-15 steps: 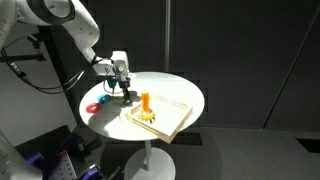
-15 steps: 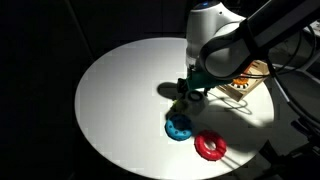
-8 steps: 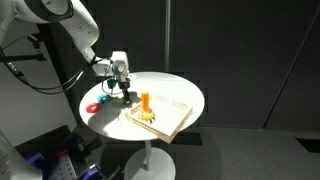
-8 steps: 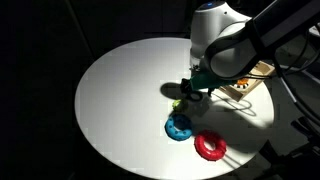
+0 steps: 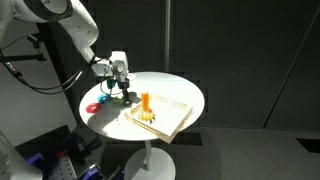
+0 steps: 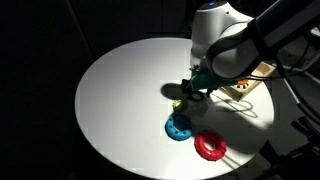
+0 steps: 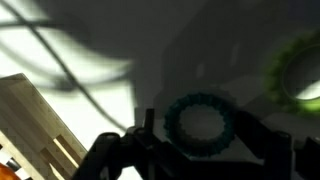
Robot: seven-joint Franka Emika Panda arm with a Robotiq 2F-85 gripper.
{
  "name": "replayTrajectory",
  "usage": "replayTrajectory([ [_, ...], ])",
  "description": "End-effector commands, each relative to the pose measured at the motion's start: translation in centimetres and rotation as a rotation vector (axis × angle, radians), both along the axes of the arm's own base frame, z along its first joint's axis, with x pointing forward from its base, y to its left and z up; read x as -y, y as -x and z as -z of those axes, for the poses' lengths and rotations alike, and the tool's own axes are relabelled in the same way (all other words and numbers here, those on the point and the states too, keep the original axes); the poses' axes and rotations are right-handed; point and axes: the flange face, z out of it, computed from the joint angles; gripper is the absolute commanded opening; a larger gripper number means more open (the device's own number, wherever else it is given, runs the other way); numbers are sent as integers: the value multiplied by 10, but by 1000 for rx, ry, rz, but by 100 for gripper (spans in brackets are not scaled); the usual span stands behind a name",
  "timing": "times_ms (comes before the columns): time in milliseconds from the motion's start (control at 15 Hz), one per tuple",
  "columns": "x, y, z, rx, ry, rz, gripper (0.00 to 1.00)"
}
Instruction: Put the light green ring around the orange rod
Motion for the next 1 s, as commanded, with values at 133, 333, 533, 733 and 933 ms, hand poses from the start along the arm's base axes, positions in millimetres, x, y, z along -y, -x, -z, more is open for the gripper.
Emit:
replayTrajectory([
  [133, 3, 10, -5, 4, 7, 36, 45],
  [333, 4, 8, -17, 8, 5, 37, 44],
  [533, 6, 1, -33, 22, 8, 33, 44],
  [733, 10, -10, -62, 49, 9, 28, 44],
  [933, 18, -19, -100, 64, 25, 24, 44],
])
